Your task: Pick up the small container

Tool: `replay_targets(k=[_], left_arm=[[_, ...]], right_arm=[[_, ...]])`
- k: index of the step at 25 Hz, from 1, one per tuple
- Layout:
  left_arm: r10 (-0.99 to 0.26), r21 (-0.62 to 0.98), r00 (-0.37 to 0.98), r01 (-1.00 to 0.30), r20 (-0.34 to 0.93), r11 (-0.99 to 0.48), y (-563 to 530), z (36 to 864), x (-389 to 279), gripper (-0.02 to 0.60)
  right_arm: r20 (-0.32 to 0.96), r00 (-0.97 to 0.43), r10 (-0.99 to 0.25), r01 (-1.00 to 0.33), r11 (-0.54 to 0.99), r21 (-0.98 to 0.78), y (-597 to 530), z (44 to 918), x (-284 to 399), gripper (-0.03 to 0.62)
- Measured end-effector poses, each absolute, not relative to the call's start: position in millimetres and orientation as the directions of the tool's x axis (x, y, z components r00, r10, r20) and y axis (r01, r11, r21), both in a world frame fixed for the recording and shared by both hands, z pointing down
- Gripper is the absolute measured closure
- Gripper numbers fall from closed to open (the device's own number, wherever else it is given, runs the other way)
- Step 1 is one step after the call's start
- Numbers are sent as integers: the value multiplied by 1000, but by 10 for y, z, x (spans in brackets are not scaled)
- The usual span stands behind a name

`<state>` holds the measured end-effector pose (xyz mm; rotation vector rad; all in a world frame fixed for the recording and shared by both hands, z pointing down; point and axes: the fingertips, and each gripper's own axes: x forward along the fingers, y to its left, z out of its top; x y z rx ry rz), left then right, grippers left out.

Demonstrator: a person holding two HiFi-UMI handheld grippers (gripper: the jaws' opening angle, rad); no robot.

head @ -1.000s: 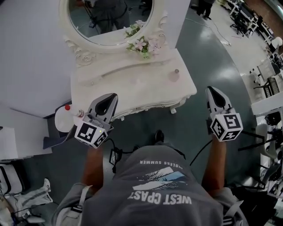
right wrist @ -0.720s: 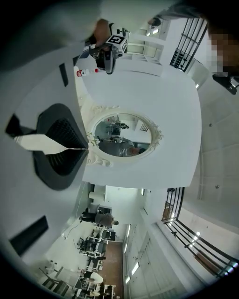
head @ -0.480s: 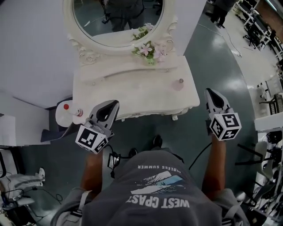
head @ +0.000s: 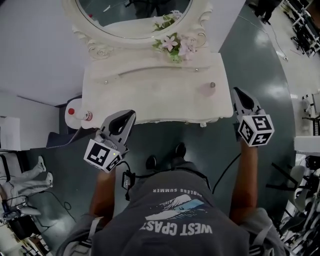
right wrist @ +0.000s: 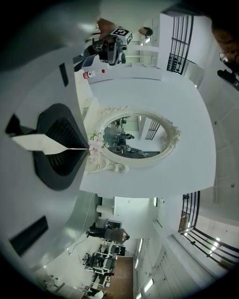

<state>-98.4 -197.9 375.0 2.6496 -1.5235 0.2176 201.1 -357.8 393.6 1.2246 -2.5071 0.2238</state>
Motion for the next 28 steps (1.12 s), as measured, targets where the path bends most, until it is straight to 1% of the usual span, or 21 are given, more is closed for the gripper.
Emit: replay_targets(k=[16, 21, 26, 28], left_arm=[[-850, 50, 449, -890, 275, -454, -2261, 4226, -941, 565], [-841, 73, 444, -893, 310, -445, -2316, 4385, -943, 565], [-831, 89, 437, -896, 343, -435, -2355, 4532, -955, 565], [-830, 92, 436, -897, 349, -433, -2367, 4567, -954, 565]], right_arm=[[452, -592, -667, -765, 641, -57, -4288, 4931, 1927, 556], [486, -600, -635, -754, 652, -79, -4445, 5301, 1836, 516], [528, -594, -607, -751, 653, -93, -4565, 5689, 1773, 459], [543, -589, -599, -752, 652, -97, -4604, 5830, 1752, 426]])
